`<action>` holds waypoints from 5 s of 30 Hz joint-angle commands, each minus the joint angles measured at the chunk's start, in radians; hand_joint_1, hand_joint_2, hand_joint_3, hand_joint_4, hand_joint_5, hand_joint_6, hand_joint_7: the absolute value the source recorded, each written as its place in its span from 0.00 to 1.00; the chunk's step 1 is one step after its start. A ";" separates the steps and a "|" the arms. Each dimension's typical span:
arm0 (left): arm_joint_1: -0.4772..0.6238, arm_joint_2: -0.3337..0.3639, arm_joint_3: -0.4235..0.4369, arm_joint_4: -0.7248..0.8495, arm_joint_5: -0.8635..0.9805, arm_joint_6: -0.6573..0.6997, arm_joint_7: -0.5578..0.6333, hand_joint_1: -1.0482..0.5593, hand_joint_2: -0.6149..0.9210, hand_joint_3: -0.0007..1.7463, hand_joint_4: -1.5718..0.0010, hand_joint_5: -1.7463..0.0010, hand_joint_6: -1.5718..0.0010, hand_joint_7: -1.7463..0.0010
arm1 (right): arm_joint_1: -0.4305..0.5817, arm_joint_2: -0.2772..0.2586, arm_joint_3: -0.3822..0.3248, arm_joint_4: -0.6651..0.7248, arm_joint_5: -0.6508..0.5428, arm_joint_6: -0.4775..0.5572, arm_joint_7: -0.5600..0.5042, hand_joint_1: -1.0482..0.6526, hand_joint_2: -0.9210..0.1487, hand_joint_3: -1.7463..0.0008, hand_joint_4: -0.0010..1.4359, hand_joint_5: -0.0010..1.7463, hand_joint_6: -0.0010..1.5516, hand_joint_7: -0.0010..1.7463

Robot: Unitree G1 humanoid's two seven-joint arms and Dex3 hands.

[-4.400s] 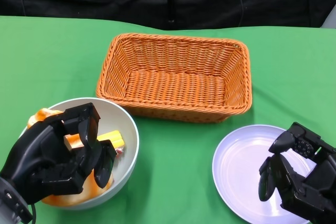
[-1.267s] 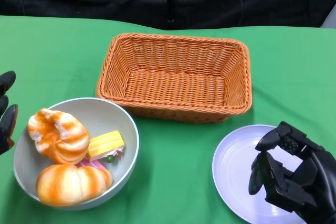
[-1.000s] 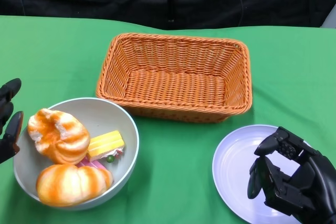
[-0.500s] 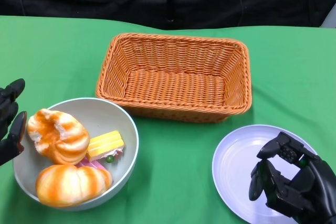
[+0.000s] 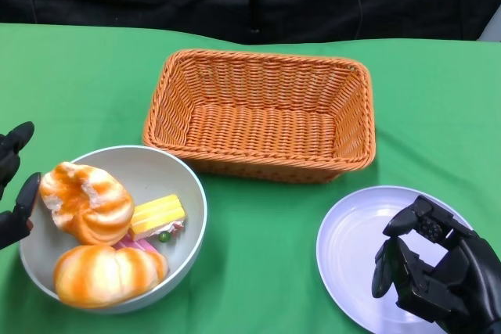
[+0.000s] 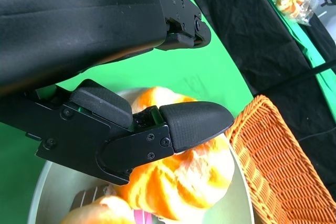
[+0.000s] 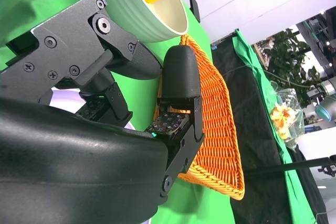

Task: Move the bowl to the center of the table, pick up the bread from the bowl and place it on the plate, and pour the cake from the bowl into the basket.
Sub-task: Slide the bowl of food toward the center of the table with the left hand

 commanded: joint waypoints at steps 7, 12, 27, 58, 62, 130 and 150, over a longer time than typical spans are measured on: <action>-0.038 0.025 0.007 0.072 -0.019 0.004 -0.015 0.11 1.00 0.49 0.93 0.98 0.86 0.99 | 0.000 -0.001 -0.010 0.009 0.001 -0.015 0.007 0.53 0.34 0.33 0.59 1.00 0.47 0.91; -0.050 0.032 0.012 0.106 -0.034 0.029 -0.034 0.08 1.00 0.47 0.95 0.98 0.87 0.99 | -0.002 -0.001 -0.009 0.010 -0.001 -0.015 0.006 0.53 0.34 0.34 0.59 1.00 0.47 0.92; -0.083 0.024 0.022 0.114 -0.136 0.208 -0.138 0.10 1.00 0.46 1.00 1.00 0.91 1.00 | -0.008 0.000 -0.014 0.026 -0.001 -0.020 0.009 0.53 0.33 0.35 0.59 1.00 0.47 0.91; -0.156 0.117 -0.145 0.092 0.017 0.199 -0.204 0.06 1.00 0.46 0.91 0.97 0.87 0.99 | 0.000 0.000 -0.011 0.012 -0.003 -0.019 0.004 0.54 0.32 0.35 0.59 1.00 0.47 0.91; -0.162 0.130 -0.163 0.066 0.024 0.242 -0.233 0.07 1.00 0.47 0.91 0.98 0.88 1.00 | 0.001 -0.002 -0.010 0.006 -0.003 -0.015 0.004 0.53 0.33 0.35 0.59 1.00 0.47 0.91; -0.123 -0.055 -0.293 -0.171 -0.023 0.337 -0.264 0.08 1.00 0.47 0.96 0.99 0.91 1.00 | 0.014 -0.001 -0.005 -0.005 0.000 -0.041 0.024 0.53 0.33 0.34 0.60 1.00 0.48 0.91; -0.093 -0.105 -0.258 -0.156 -0.087 0.278 -0.267 0.11 1.00 0.44 0.88 0.96 0.86 0.98 | 0.029 -0.009 0.002 -0.017 -0.023 -0.056 0.032 0.53 0.31 0.35 0.59 1.00 0.48 0.90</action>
